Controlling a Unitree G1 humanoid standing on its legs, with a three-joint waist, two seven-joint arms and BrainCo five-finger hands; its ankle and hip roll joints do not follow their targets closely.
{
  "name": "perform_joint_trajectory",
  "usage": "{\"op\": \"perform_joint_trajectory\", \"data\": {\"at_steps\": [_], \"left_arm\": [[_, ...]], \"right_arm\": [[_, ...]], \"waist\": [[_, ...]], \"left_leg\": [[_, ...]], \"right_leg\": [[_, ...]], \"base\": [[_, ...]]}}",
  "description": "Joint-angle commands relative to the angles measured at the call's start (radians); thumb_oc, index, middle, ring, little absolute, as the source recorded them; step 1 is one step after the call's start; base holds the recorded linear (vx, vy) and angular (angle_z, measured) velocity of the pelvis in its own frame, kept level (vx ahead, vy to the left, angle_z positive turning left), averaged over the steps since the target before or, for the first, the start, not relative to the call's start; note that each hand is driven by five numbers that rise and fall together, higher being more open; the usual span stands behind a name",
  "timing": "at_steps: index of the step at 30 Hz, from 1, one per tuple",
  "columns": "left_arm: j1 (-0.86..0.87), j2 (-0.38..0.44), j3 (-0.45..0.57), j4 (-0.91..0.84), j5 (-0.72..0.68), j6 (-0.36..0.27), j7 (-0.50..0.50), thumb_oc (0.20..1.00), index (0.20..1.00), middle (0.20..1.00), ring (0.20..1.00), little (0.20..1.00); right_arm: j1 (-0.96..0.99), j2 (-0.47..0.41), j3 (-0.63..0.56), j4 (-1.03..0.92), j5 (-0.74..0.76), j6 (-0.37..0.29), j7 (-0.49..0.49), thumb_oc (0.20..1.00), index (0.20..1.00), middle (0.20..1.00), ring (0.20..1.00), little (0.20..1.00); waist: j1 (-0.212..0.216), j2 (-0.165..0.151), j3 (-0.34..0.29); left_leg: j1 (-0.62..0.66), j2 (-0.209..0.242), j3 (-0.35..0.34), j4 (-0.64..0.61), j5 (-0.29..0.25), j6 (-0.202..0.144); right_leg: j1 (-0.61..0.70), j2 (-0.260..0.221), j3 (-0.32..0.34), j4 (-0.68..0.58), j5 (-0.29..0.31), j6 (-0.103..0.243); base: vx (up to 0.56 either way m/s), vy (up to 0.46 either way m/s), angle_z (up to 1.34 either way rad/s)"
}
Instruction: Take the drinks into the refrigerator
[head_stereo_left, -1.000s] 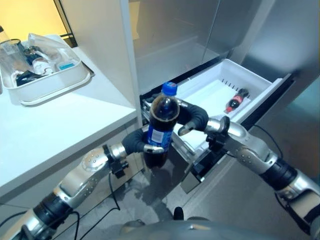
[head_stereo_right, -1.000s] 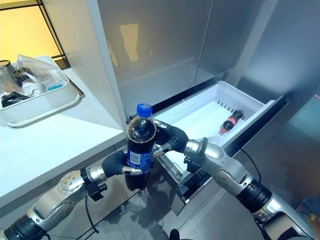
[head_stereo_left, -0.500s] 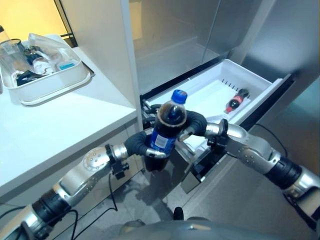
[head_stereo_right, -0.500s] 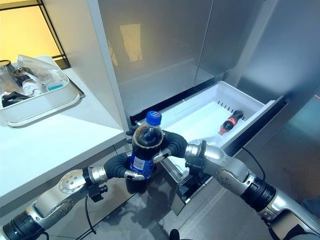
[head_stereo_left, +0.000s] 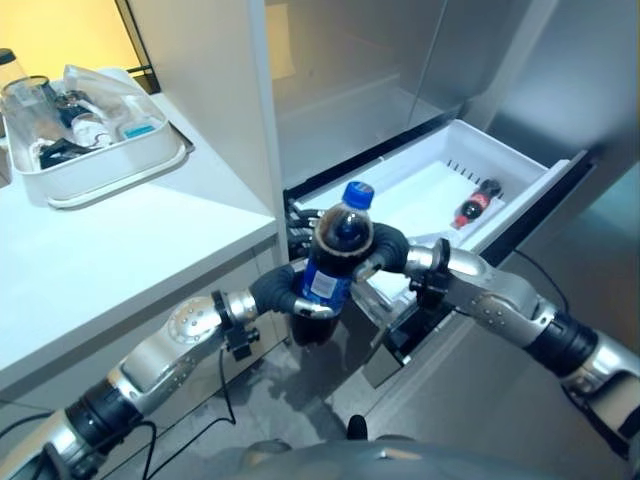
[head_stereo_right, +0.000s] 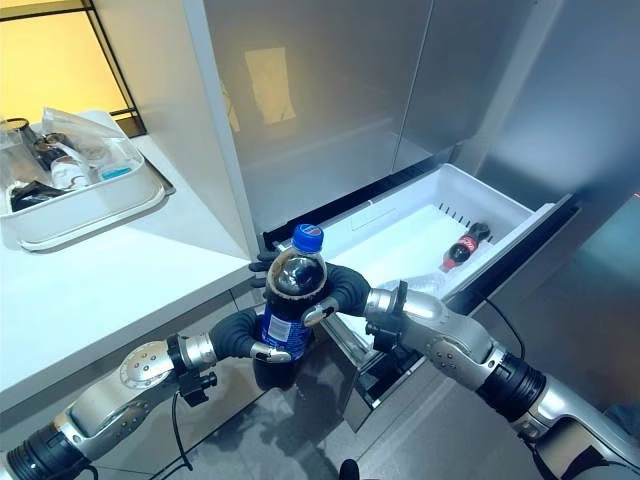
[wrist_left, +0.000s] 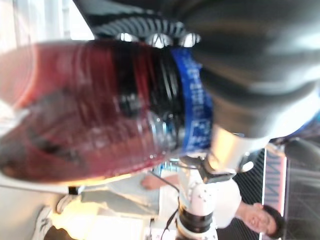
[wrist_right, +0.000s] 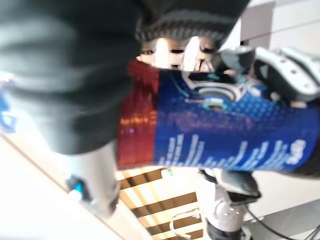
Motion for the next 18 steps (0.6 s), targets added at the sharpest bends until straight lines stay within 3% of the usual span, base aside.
{"op": "perform_joint_trajectory", "data": {"at_steps": [1, 18], "left_arm": [[-0.175, -0.063, 0.006, -0.043, 0.01, -0.086, 0.006, 0.2, 0.2, 0.2, 0.2, 0.2], [-0.169, -0.063, 0.018, -0.042, 0.023, -0.085, 0.007, 0.2, 0.2, 0.2, 0.2, 0.2]], "right_arm": [[-0.105, 0.126, 0.107, -0.118, 0.082, -0.002, 0.054, 0.2, 0.2, 0.2, 0.2, 0.2], [-0.101, 0.176, 0.115, -0.123, 0.089, 0.004, 0.05, 0.2, 0.2, 0.2, 0.2, 0.2]], "waist": [[0.017, -0.01, -0.021], [0.021, -0.012, -0.019]], "left_leg": [[-0.002, -0.011, -0.065, 0.001, -0.057, 0.011], [-0.004, -0.01, -0.067, 0.001, -0.056, 0.011]], "right_leg": [[0.001, -0.056, -0.06, 0.11, -0.061, 0.096], [-0.001, -0.055, -0.061, 0.111, -0.062, 0.094]], "base": [[0.0, 0.0, 0.0], [0.0, 0.0, 0.0]]}}
